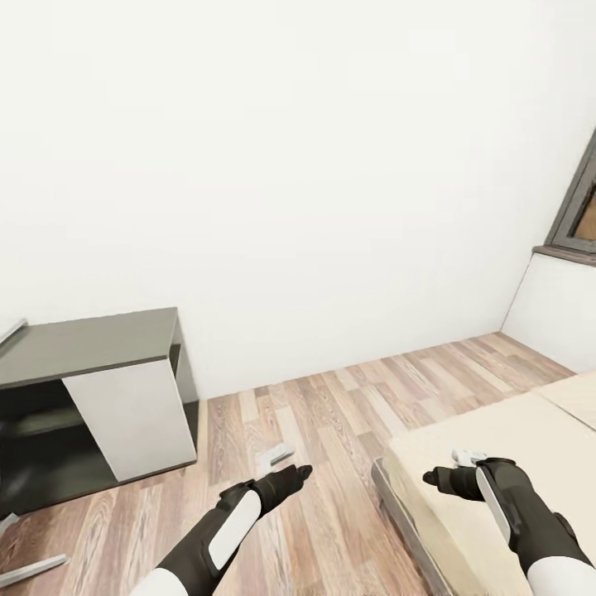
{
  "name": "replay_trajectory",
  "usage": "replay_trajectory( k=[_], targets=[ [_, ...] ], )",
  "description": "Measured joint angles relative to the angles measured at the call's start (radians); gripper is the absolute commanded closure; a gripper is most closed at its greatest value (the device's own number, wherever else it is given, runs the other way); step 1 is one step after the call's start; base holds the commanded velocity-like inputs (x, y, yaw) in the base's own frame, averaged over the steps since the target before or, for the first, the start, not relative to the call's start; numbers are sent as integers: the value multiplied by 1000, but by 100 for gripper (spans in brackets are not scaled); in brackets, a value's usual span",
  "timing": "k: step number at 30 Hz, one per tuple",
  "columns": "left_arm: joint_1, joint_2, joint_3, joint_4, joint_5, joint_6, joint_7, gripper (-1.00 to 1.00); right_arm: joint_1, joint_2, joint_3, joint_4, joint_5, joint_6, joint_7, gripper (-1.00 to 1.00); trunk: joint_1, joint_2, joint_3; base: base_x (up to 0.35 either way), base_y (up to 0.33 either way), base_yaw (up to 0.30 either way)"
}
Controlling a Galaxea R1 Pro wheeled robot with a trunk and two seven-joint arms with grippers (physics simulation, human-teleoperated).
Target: Put all the toys in the child's room - the three board games (two on the bed and one on the table), the two jigsaw puzzles on the table, and the tennis ball on the table - inside the toy box on the table in the child's room.
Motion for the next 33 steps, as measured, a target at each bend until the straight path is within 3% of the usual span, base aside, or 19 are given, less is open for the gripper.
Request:
replay_trajectory(
  k=[33],
  targets=[
    [1, 1, -1, 0, 3, -1, 4, -100, 0, -22, -11, -10, -1, -42, 0, -100, 0, 0, -17, 0, 0, -244]
  ],
)
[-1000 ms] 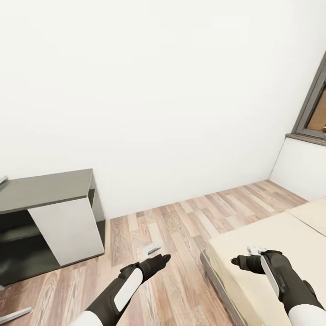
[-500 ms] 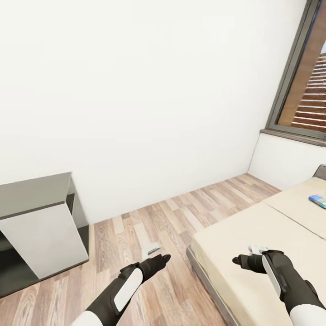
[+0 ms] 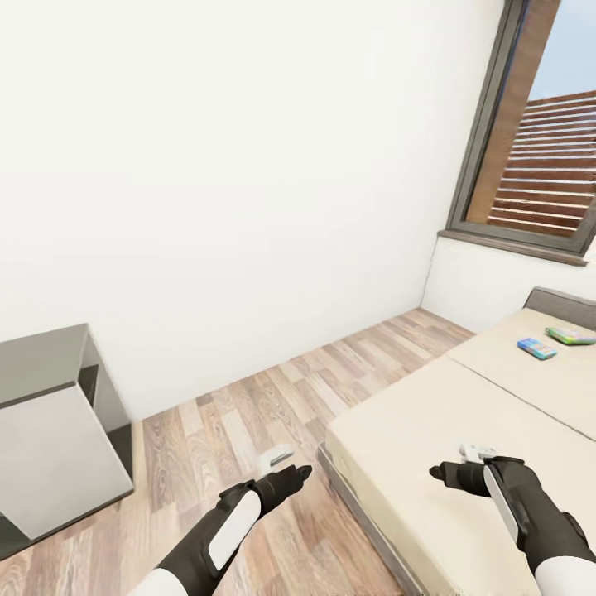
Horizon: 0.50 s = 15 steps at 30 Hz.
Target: Put all the toys in the child's room - the three board games (two on the bed and one on the table), the two jigsaw puzzles on the table, and the tennis ball on the table - inside the toy box on the table in the child's room.
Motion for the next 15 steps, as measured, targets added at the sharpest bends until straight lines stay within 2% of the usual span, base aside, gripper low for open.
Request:
replay_trajectory(
  k=[7, 15],
  targets=[
    [0, 0, 0, 0, 0, 0, -2, -100, 0, -8, -27, -11, 0, -6, 1, -100, 0, 0, -4, 0, 0, -245],
    [2, 0, 0, -4, 0, -2, -3, -100, 1, -13, -76, -55, 0, -11, 8, -100, 0, 0, -9, 0, 0, -253]
  ],
)
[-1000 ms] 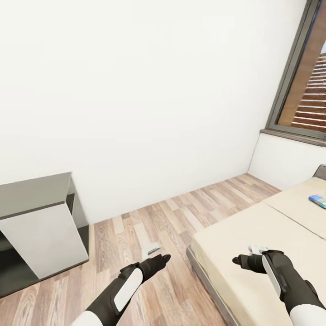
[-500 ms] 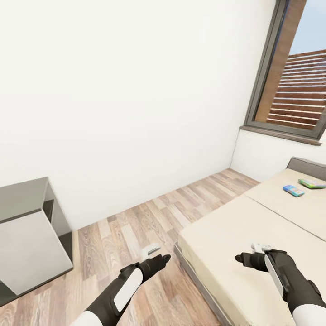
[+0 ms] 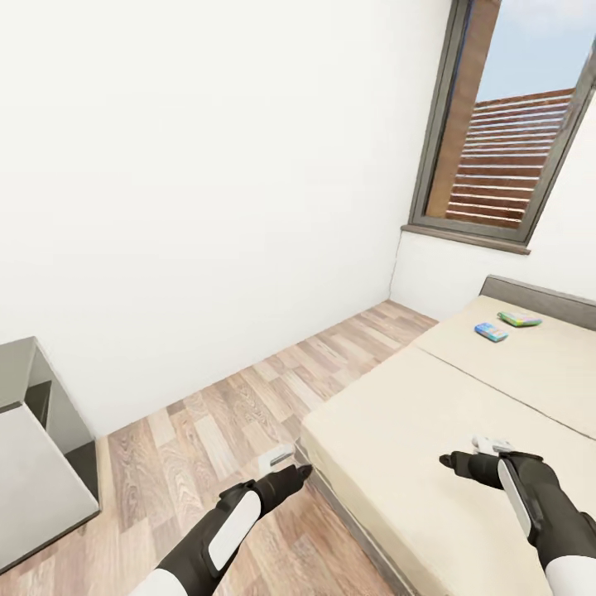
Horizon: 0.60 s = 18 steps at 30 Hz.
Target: Put all the toys in the child's room - the three board games (two on the bed and one on the table), the two jigsaw puzzles on the table, and the tennis ball on the table - inside the toy box on the table in the child's room.
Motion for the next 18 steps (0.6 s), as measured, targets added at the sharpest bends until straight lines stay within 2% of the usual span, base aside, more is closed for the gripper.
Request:
replay_trajectory(
  k=[2, 7, 13, 18],
  targets=[
    [2, 0, -1, -5, 0, -1, 0, -100, 0, -1, -22, -17, 0, -1, 2, -100, 0, 0, -1, 0, 0, -255],
    [9, 0, -1, -25, 0, -1, 0, -100, 1, -2, -46, -33, 0, -2, 5, -100, 0, 0, -4, 0, 0, -256],
    [29, 2, -2, -71, -2, -2, 3, -100, 1, -2, -59, -42, 0, -2, 6, -100, 0, 0, -8, 0, 0, -257],
    [71, 10, -3, -150, -7, -3, 6, -100, 2, -2, -66, -50, 0, -2, 6, -100, 0, 0, -11, 0, 0, -257]
  ],
)
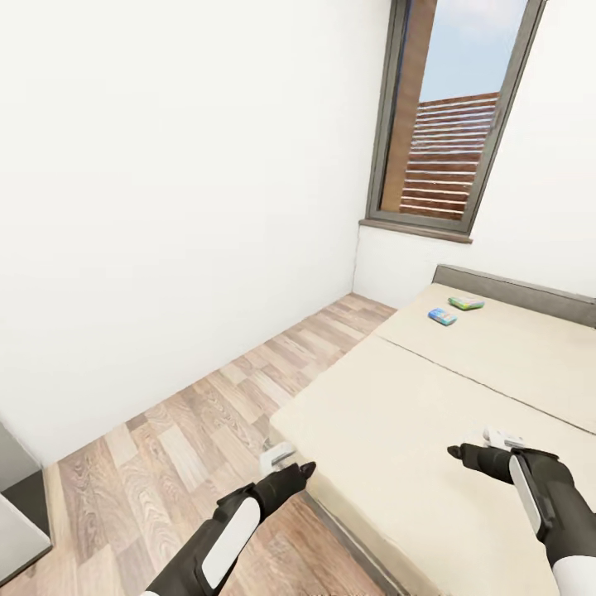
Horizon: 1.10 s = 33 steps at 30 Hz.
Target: Put all the toys in the child's room - the three board games (two on the bed and one on the table), the two jigsaw puzzles on the table, and the tennis ball on the table - inside the toy box on the table in the child's room.
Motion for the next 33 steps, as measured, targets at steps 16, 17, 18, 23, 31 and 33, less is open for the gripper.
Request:
replay_trajectory(
  k=[16, 17, 18, 23, 31, 33],
  targets=[
    [39, 21, 1, -72, -4, -2, -1, -100, 2, 0, -6, -19, 0, 1, 0, -100, 0, 0, -9, 0, 0, -257],
    [40, 22, 1, -74, -4, -2, -2, -100, 2, 0, -6, -19, 0, 1, 0, -100, 0, 0, -10, 0, 0, -257],
    [40, 22, 1, -74, -4, -2, -2, -100, 2, 0, -6, -19, 0, 1, 0, -100, 0, 0, -11, 0, 0, -257],
    [42, 23, 2, -77, -4, -2, -4, -100, 2, 0, -7, -20, 0, 1, 0, -100, 0, 0, -14, 0, 0, -257],
    [44, 24, 2, -80, -1, -2, -7, -100, 2, 1, -6, -20, 1, 1, 0, -100, 0, 0, -17, 0, 0, -175],
    [44, 24, 2, -80, 0, -2, -8, -100, 4, 2, -6, -18, 2, 0, 0, -100, 0, 0, -18, 0, 0, -86]
  ],
)
